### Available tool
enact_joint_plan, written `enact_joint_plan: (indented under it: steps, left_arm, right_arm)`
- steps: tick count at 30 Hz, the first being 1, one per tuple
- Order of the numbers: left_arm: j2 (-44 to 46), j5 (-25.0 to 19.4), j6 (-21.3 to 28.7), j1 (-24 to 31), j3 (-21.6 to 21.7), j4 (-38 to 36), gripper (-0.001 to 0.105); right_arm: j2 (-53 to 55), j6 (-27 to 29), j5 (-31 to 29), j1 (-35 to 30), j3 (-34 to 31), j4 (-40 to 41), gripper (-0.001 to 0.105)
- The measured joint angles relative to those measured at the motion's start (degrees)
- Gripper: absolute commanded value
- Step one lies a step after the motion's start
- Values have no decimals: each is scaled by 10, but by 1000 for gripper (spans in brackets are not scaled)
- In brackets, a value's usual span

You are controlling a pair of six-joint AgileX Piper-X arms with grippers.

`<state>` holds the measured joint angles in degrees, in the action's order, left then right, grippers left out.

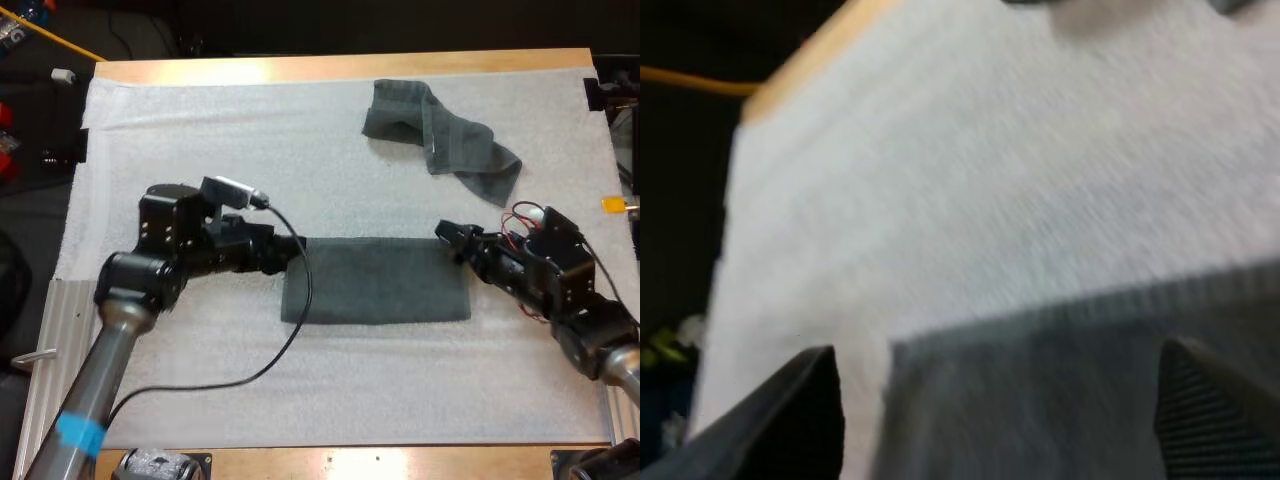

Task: Pick towel from pile, fold and stack

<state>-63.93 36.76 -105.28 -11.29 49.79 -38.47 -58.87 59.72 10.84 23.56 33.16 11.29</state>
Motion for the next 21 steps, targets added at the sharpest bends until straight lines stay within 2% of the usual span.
enact_joint_plan:
  steps: [6,11,16,21]
  left_arm:
    - [95,-2,2,0,2,-80,62]
    - [159,-5,2,0,2,-155,62]
    - [203,-6,2,0,2,-216,62]
    - [238,-16,2,0,2,-244,62]
  right_arm:
    - [57,63,0,0,58,193,64]
    - [90,105,-3,0,101,323,64]
    - [113,132,-6,0,132,415,64]
    - [123,153,-32,0,136,448,64]
